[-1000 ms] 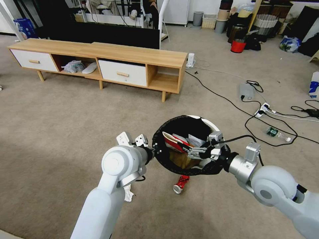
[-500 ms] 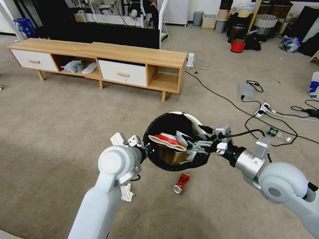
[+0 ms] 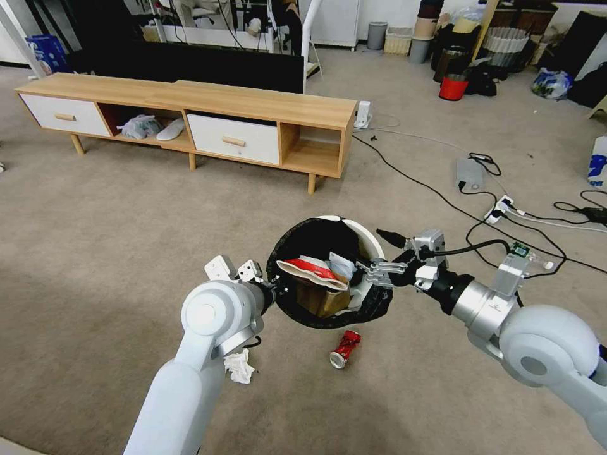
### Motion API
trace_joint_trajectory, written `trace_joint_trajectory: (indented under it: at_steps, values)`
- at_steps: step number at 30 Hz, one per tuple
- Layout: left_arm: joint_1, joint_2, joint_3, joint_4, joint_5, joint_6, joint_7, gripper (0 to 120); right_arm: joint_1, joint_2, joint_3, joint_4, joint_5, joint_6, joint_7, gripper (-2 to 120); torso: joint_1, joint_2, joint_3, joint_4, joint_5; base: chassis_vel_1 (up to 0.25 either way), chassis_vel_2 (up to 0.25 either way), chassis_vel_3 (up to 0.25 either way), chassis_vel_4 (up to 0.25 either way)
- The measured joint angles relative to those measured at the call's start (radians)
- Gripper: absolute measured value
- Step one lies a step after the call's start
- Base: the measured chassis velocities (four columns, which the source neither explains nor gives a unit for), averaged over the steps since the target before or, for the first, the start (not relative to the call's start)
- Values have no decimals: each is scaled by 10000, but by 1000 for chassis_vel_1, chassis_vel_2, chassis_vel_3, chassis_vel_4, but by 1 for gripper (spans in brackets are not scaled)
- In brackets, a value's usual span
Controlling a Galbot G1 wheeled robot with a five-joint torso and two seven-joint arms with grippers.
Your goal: Pick up the trash bin and place the garbage on the floor into it.
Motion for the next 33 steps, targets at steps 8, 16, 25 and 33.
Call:
trace_joint_trajectory:
  at_steps: [8, 16, 25, 33]
  values:
    - [296, 1216, -758, -557, -408, -31, 238, 0, -328, -238, 1440, 426, 837, 60, -91, 100, 0, 0, 0, 3, 0, 0, 0, 0, 0]
    - [894, 1963, -1543, -857, -379, -5, 690, 0, -756, -242, 2259, 659, 1173, 105, -67, 100, 0, 0, 0, 1, -1, 0, 0, 0, 0]
    - [1146, 2362, -2167, -863, -106, -13, 1077, 0, -962, 110, 2264, 571, 1422, 68, 914, 100, 0, 1, -1, -2, 0, 0, 0, 0, 0]
    - [1502, 2838, -2705, -1103, -61, -19, 1234, 0, -73, 960, 463, 31, 1517, -218, 2413, 100, 0, 1, -1, 0, -1, 0, 0, 0, 0]
